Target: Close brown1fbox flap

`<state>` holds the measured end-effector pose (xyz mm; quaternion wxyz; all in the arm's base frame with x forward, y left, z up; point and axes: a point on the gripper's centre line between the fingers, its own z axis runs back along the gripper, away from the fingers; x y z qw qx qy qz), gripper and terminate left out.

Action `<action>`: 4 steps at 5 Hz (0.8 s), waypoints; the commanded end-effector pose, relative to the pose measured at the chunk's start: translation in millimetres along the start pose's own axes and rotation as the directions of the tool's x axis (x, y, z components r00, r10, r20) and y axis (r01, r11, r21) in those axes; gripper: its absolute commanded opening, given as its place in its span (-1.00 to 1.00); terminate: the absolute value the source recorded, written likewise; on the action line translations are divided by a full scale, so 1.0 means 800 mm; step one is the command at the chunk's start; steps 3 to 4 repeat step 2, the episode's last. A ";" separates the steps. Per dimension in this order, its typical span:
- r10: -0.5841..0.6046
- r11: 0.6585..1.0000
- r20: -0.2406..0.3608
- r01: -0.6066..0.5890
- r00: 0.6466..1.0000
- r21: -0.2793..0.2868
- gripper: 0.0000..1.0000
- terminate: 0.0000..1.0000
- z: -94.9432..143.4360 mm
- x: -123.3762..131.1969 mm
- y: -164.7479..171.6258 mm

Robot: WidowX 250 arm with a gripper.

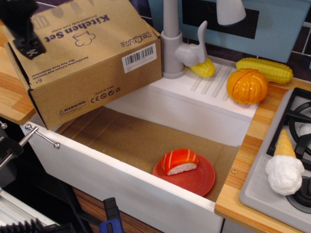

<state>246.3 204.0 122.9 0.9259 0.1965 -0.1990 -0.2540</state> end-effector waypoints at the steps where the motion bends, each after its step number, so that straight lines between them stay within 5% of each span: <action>1: 0.023 0.999 -0.018 -0.024 1.000 -0.049 1.00 -1.00 -0.024 -0.009 0.023; 2: 0.031 0.995 -0.022 -0.033 0.999 -0.092 1.00 1.00 -0.037 -0.011 0.028; 4: 0.031 0.995 -0.022 -0.033 0.999 -0.092 1.00 1.00 -0.037 -0.011 0.028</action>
